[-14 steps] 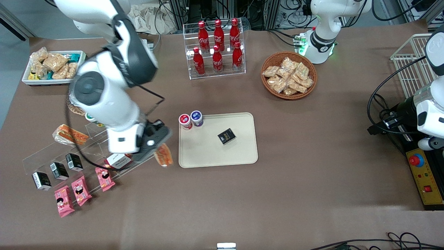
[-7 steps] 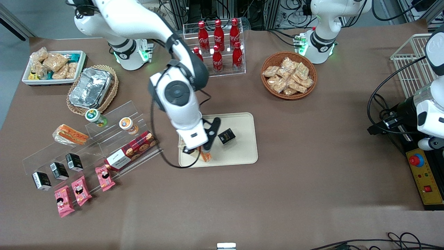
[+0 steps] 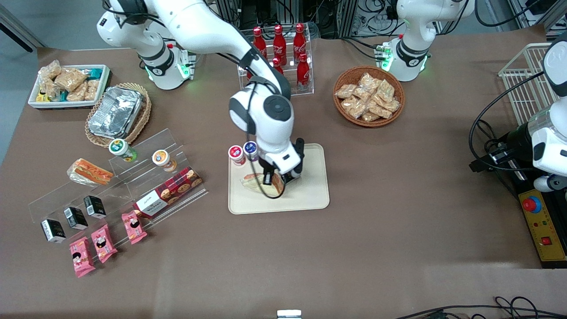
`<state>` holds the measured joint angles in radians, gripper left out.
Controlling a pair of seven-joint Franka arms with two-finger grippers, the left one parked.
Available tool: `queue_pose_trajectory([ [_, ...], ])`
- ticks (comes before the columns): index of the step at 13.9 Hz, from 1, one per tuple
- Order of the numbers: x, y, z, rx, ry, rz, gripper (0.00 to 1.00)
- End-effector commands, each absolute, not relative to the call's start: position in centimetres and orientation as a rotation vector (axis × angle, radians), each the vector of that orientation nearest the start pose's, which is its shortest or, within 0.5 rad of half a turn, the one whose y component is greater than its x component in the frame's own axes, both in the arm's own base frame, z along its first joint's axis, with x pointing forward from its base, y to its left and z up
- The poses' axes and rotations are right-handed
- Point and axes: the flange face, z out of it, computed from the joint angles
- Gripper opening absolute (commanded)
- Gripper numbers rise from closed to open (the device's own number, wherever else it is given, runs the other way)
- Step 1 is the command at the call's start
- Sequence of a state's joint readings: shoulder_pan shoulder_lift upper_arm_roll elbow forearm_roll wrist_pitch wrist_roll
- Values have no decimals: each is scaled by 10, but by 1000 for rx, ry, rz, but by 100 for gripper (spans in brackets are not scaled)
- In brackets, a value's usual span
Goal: Place sandwich on tray
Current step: 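Lower the sandwich onto the tray and open the right gripper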
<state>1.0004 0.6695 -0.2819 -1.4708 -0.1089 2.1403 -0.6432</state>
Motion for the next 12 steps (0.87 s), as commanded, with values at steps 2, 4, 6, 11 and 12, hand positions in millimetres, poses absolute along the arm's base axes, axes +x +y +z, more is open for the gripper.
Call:
queue_pose_trajectory([
  [2,529,497,282,-2500,-2374,-147,15],
  [4,530,498,283,-2514,-2337,-170,99],
  [6,539,488,289,-2568,-2234,-175,99],
  [11,568,437,348,-2669,-2026,-125,99],
  [12,571,424,364,-2694,-1974,-101,99],
])
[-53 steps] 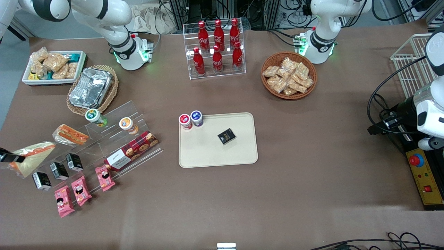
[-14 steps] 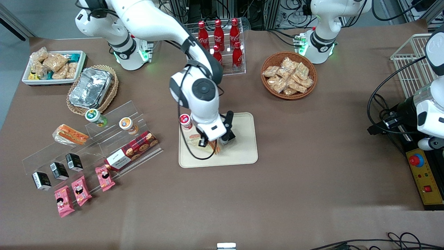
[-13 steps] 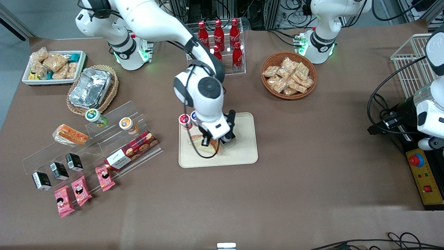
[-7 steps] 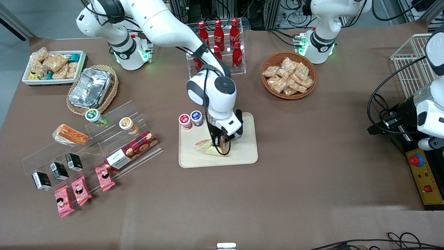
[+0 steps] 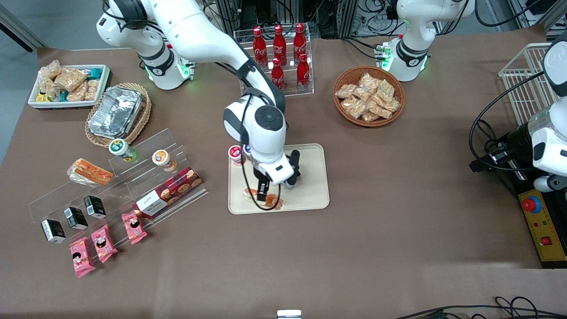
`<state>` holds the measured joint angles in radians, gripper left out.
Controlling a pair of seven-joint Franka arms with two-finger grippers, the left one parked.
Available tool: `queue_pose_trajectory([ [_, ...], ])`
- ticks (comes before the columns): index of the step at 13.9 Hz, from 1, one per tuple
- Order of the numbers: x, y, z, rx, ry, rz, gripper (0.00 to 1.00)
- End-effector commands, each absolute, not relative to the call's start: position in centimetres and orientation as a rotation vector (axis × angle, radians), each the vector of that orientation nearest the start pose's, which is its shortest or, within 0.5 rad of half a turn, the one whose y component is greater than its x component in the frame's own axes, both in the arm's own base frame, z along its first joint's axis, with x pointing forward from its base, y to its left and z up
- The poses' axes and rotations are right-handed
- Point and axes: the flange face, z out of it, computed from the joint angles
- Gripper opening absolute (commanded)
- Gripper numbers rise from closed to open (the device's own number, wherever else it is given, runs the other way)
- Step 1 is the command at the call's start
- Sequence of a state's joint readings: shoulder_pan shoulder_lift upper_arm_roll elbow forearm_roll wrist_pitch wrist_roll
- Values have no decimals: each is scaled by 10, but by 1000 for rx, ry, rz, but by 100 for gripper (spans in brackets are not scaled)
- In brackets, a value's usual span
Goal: Place sandwich on tray
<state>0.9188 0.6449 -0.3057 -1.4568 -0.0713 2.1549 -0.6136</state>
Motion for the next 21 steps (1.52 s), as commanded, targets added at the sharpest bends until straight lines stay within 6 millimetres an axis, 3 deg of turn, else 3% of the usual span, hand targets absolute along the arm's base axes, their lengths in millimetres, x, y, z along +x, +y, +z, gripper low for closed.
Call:
queue_pose_trajectory([
  [1,580,404,377,-2733,-1899,-69,99],
  [5,605,324,437,-2825,-1654,-17,99],
  [9,621,237,481,-2904,-1451,54,99],
  [13,640,156,510,-2981,-1275,-6,99],
  [15,647,106,522,-3020,-1159,-32,99],
  [19,646,51,546,-3019,-972,-39,99],
  [21,643,9,551,-2984,-774,-13,99],
])
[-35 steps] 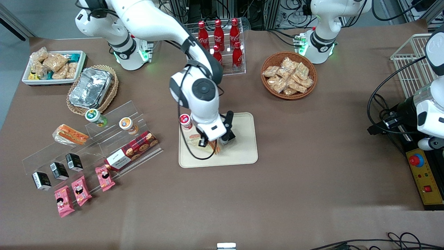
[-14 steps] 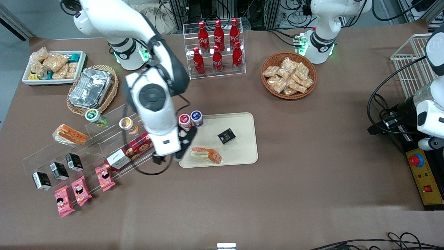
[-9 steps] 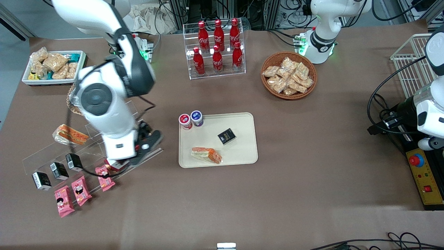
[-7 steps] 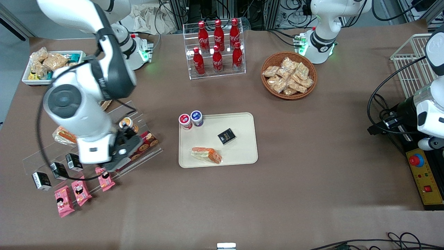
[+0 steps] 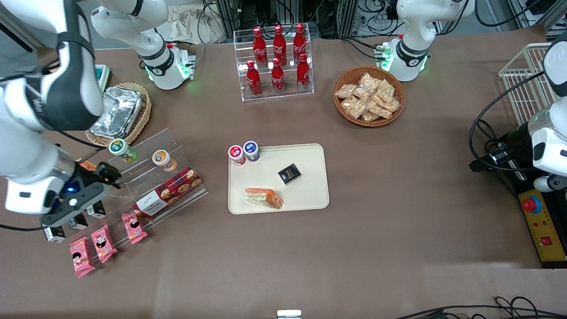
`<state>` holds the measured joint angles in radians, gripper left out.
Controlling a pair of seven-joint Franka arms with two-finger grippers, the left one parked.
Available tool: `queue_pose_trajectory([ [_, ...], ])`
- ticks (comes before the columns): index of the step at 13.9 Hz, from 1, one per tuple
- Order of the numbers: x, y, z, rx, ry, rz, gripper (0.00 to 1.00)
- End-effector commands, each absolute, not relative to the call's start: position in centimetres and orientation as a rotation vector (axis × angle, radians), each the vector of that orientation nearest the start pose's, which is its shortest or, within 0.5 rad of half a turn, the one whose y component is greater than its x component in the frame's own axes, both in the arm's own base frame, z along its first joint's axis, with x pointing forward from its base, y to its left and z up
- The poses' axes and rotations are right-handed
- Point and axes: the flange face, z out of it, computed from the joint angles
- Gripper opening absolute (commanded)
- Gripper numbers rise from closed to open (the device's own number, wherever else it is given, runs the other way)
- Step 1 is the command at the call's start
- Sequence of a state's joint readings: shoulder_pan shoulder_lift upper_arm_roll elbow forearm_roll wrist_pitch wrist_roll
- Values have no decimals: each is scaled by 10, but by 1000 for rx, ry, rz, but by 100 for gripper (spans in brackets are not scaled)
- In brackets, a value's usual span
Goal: Place sandwich on tray
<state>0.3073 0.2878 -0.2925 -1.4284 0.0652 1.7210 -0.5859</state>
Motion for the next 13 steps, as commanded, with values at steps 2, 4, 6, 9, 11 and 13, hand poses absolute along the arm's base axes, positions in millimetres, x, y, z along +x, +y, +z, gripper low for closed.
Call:
queue_pose_trajectory([
  [2,641,-12,555,-3004,-615,-1,99],
  [4,640,-28,561,-3028,-502,-11,99],
  [6,635,-49,566,-3035,-390,-2,99],
  [9,625,-89,576,-3039,-271,19,99],
  [11,620,-103,581,-3042,-239,18,99],
  [13,619,-106,582,-3044,-230,18,99],
])
